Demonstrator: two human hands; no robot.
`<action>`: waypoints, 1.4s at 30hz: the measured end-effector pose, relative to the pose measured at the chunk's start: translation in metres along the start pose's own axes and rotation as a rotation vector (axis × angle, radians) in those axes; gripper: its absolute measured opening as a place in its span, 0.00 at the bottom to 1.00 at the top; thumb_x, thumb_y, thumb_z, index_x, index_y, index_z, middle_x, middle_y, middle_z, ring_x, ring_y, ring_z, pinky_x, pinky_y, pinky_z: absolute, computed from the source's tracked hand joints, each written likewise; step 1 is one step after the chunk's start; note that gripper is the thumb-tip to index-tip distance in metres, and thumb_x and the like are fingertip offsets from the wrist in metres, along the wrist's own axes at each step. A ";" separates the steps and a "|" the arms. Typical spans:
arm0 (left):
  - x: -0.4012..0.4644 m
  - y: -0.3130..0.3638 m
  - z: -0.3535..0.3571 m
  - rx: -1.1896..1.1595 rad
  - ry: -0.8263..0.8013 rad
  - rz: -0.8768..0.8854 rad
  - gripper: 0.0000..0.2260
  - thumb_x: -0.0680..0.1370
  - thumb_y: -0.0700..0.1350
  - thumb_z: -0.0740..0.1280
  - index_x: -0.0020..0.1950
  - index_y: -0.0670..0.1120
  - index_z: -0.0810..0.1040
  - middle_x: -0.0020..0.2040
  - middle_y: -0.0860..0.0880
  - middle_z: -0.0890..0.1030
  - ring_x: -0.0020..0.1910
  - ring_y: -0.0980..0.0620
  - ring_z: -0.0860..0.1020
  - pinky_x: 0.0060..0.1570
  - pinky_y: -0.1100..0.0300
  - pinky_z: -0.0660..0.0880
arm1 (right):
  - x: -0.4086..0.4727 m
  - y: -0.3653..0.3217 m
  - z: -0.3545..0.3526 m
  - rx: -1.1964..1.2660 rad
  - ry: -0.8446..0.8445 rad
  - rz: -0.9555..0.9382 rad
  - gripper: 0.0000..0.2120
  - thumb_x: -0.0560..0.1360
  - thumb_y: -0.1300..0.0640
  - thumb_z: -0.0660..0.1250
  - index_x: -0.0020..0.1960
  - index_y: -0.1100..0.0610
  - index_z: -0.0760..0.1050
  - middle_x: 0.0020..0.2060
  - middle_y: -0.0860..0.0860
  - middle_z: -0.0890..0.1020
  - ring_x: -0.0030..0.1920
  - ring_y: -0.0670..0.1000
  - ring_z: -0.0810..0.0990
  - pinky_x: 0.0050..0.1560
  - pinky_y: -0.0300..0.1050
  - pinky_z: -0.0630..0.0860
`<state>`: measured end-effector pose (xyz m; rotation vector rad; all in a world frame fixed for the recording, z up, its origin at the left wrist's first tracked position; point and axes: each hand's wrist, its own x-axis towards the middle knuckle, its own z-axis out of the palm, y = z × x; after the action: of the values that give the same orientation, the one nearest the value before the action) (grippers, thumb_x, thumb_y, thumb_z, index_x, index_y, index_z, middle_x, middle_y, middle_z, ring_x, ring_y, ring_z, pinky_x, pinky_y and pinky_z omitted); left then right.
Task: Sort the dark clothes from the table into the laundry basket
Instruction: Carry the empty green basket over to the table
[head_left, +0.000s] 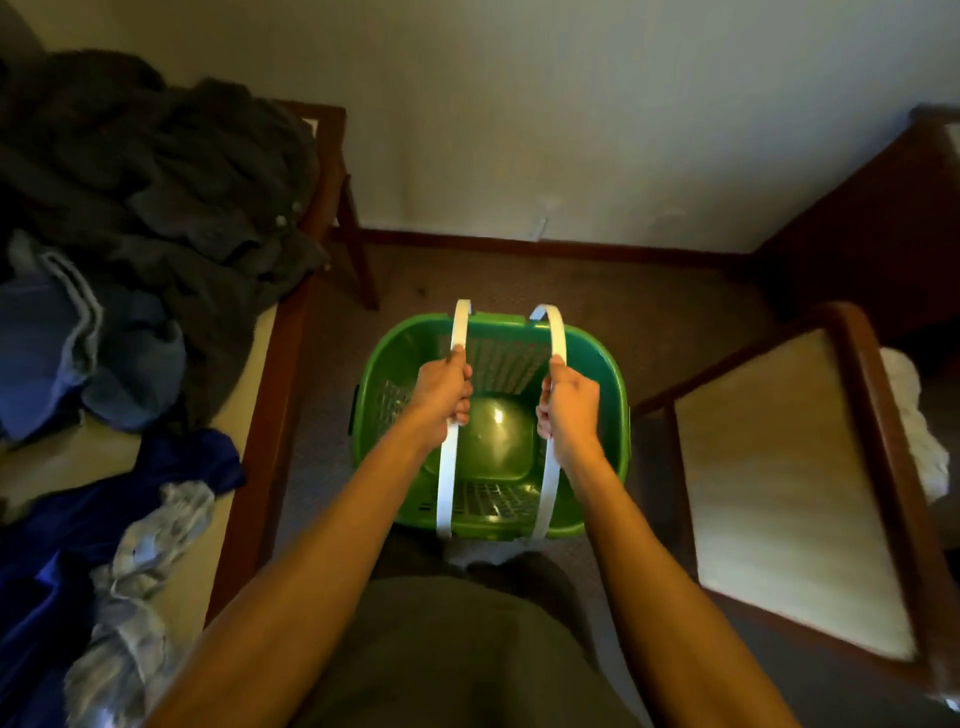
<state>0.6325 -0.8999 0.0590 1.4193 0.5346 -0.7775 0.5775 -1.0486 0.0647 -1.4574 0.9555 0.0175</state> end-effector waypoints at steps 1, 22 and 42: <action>0.012 0.011 0.002 -0.002 0.032 0.003 0.17 0.85 0.56 0.57 0.41 0.47 0.71 0.27 0.53 0.66 0.22 0.56 0.63 0.22 0.61 0.60 | 0.013 -0.007 0.008 -0.015 0.015 -0.008 0.16 0.84 0.50 0.59 0.42 0.58 0.71 0.26 0.49 0.69 0.22 0.46 0.66 0.21 0.41 0.63; 0.271 0.138 0.052 0.351 0.198 -0.095 0.11 0.83 0.47 0.66 0.58 0.40 0.74 0.36 0.45 0.78 0.27 0.51 0.76 0.27 0.59 0.75 | 0.319 -0.107 0.058 -0.237 -0.436 0.353 0.11 0.82 0.54 0.65 0.59 0.60 0.73 0.35 0.53 0.76 0.33 0.50 0.77 0.39 0.47 0.79; 0.376 0.120 -0.048 1.206 0.646 0.099 0.31 0.85 0.55 0.55 0.83 0.47 0.46 0.83 0.42 0.49 0.79 0.38 0.56 0.72 0.38 0.61 | 0.454 -0.047 0.077 -0.880 0.016 0.213 0.45 0.77 0.53 0.70 0.82 0.54 0.42 0.77 0.62 0.58 0.76 0.65 0.59 0.76 0.62 0.59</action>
<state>0.9731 -0.9139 -0.1448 2.8427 0.4699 -0.5307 0.9378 -1.2318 -0.1599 -2.1367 1.1791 0.6528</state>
